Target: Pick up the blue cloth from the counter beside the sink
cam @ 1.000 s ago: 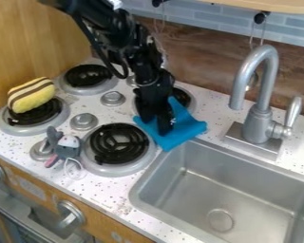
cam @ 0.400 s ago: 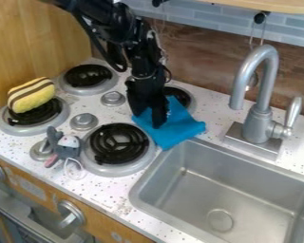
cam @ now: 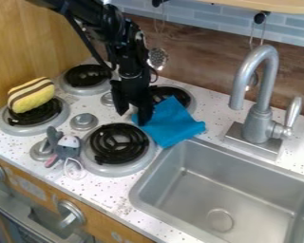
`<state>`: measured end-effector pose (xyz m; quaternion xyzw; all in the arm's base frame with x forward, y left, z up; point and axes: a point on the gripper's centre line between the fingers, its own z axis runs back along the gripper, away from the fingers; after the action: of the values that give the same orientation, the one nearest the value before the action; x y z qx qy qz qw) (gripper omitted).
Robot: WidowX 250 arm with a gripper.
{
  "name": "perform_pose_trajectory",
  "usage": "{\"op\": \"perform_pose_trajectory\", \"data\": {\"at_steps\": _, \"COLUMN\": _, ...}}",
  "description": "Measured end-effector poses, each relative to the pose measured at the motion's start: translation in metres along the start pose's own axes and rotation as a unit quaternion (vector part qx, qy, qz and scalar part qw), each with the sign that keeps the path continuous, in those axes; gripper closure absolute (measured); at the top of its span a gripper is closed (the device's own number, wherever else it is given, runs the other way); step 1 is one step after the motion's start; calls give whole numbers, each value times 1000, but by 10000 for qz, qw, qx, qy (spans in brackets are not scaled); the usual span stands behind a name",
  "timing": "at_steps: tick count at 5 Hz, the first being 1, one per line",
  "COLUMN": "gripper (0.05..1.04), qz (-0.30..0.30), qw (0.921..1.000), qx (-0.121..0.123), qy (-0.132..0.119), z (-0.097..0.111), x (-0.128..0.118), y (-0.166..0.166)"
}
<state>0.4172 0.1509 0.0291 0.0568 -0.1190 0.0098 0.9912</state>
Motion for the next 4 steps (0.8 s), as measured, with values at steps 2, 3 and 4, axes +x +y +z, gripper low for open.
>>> {"op": "perform_pose_trajectory", "data": {"at_steps": 2, "gripper": 83, "qz": -151, "qw": 9998, "qx": -87, "qy": -110, "z": 0, "x": 0, "y": -5}}
{"op": "perform_pose_trajectory", "data": {"at_steps": 3, "gripper": 83, "qz": -49, "qw": 10000, "qx": 29, "qy": -64, "z": 1, "x": 1, "y": 0}}
{"op": "perform_pose_trajectory", "data": {"at_steps": 4, "gripper": 83, "qz": 208, "qw": 9996, "qx": 202, "qy": -17, "z": -4, "x": 5, "y": 9}}
